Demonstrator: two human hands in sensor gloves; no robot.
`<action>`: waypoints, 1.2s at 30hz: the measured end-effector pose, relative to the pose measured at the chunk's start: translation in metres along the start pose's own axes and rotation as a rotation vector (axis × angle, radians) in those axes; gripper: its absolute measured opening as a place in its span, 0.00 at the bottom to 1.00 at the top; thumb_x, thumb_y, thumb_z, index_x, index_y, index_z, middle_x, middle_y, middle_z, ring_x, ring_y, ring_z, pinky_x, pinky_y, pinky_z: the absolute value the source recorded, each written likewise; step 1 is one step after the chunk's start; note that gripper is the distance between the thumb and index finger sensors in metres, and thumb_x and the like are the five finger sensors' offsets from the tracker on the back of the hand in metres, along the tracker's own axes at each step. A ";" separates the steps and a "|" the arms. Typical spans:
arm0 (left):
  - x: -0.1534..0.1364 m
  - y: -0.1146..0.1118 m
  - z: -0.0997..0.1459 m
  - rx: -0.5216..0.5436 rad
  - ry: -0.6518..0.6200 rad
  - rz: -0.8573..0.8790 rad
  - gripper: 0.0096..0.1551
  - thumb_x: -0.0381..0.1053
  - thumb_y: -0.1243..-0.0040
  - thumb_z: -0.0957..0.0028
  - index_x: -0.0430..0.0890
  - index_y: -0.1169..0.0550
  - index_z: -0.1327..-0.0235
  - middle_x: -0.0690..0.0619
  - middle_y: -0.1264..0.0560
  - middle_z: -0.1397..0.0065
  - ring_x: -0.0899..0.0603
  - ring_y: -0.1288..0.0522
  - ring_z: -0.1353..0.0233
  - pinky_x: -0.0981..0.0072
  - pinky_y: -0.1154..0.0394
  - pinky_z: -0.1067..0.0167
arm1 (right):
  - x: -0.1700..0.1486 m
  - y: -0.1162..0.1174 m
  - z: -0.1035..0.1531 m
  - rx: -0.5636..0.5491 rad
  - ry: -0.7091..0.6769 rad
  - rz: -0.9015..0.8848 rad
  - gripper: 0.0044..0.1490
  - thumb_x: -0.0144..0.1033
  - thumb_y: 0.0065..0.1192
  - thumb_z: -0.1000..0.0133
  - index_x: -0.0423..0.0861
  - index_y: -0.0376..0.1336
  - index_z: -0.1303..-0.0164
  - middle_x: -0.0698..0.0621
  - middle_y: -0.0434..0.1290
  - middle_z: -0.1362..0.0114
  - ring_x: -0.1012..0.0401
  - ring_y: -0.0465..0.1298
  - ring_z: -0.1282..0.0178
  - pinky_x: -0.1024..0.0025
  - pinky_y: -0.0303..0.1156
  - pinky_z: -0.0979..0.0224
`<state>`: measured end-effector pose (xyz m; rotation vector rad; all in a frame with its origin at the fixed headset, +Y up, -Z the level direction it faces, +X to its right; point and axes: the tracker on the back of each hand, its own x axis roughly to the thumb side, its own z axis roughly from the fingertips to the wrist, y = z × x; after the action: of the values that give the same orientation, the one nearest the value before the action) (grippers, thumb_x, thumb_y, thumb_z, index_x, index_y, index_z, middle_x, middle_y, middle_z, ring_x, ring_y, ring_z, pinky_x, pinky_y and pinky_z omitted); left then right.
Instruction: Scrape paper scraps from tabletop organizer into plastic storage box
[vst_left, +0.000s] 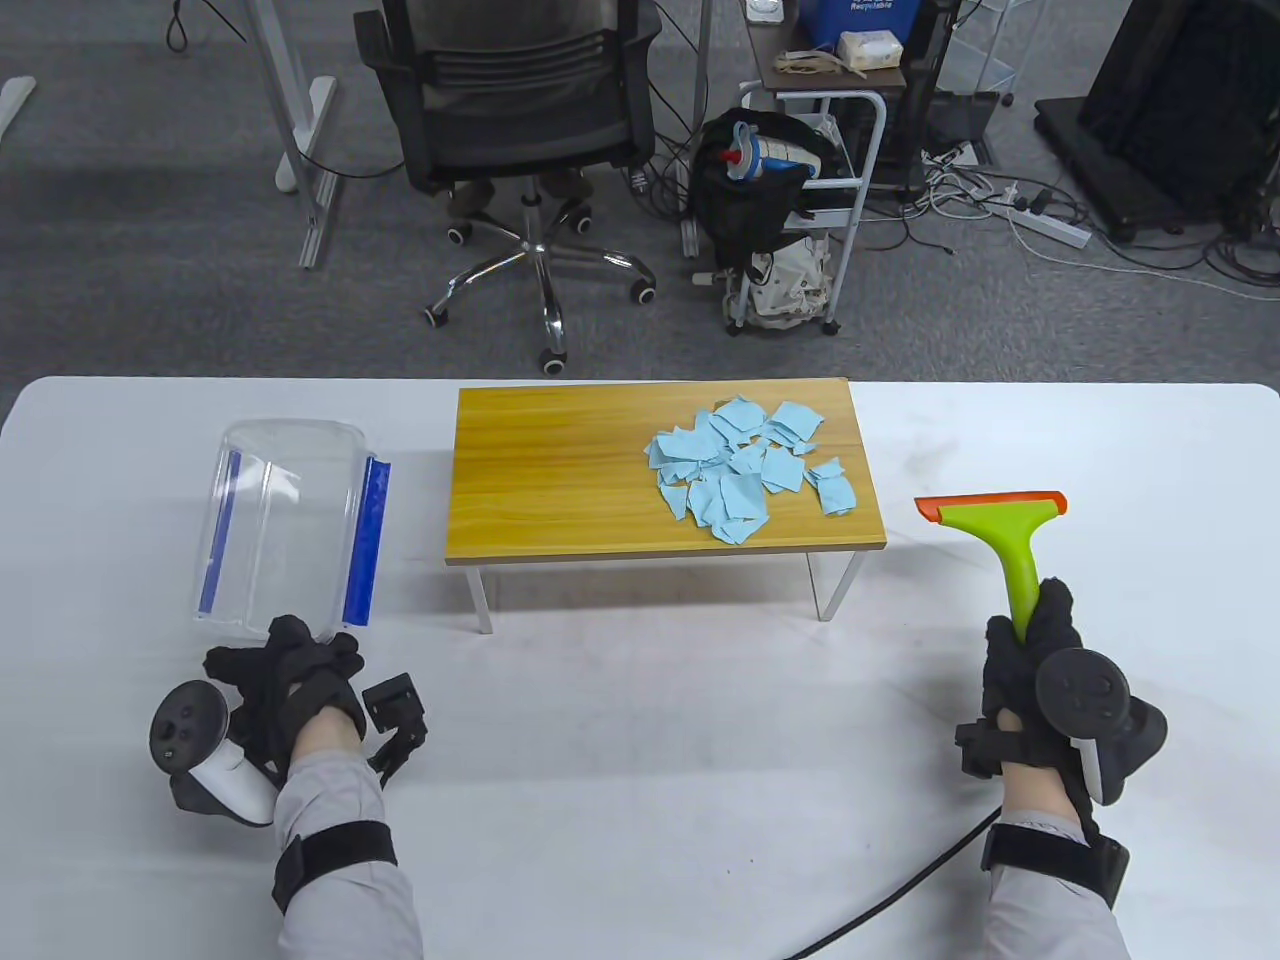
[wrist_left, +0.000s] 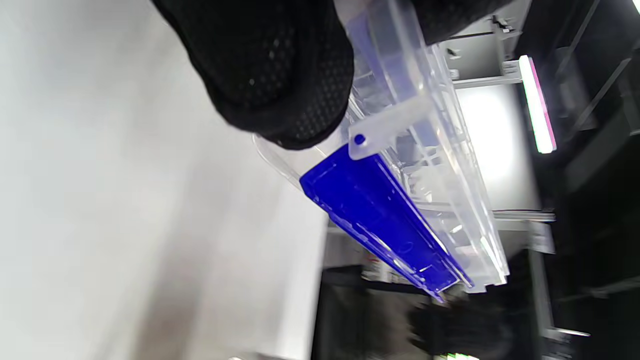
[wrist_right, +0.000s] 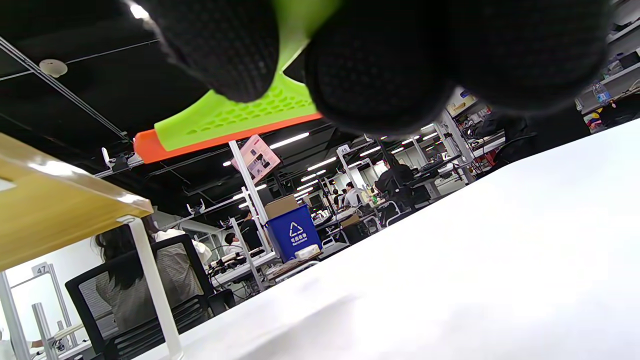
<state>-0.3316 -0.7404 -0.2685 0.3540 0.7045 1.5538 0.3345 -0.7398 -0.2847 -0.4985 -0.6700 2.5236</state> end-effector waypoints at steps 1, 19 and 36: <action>0.005 -0.003 0.005 -0.025 -0.033 0.027 0.48 0.53 0.53 0.29 0.37 0.70 0.30 0.36 0.42 0.31 0.48 0.19 0.51 0.73 0.16 0.56 | 0.000 0.000 0.000 0.000 0.000 -0.002 0.42 0.41 0.71 0.47 0.37 0.56 0.29 0.41 0.77 0.44 0.53 0.83 0.64 0.55 0.81 0.60; 0.046 -0.152 0.100 -1.085 -0.278 -0.086 0.42 0.54 0.36 0.36 0.41 0.47 0.23 0.39 0.31 0.35 0.43 0.19 0.61 0.68 0.19 0.66 | -0.004 0.001 -0.001 0.006 0.020 -0.049 0.42 0.42 0.69 0.47 0.37 0.55 0.28 0.41 0.76 0.43 0.54 0.83 0.64 0.56 0.82 0.60; -0.049 -0.205 0.085 -1.086 0.005 -0.315 0.44 0.54 0.34 0.37 0.41 0.48 0.24 0.37 0.33 0.36 0.42 0.20 0.62 0.68 0.20 0.67 | 0.056 -0.015 -0.013 0.112 -0.041 -0.353 0.44 0.38 0.60 0.44 0.36 0.45 0.23 0.33 0.70 0.38 0.47 0.81 0.55 0.49 0.80 0.55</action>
<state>-0.1133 -0.7736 -0.3218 -0.5469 -0.1441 1.4107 0.3001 -0.6939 -0.2992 -0.2631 -0.5710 2.2267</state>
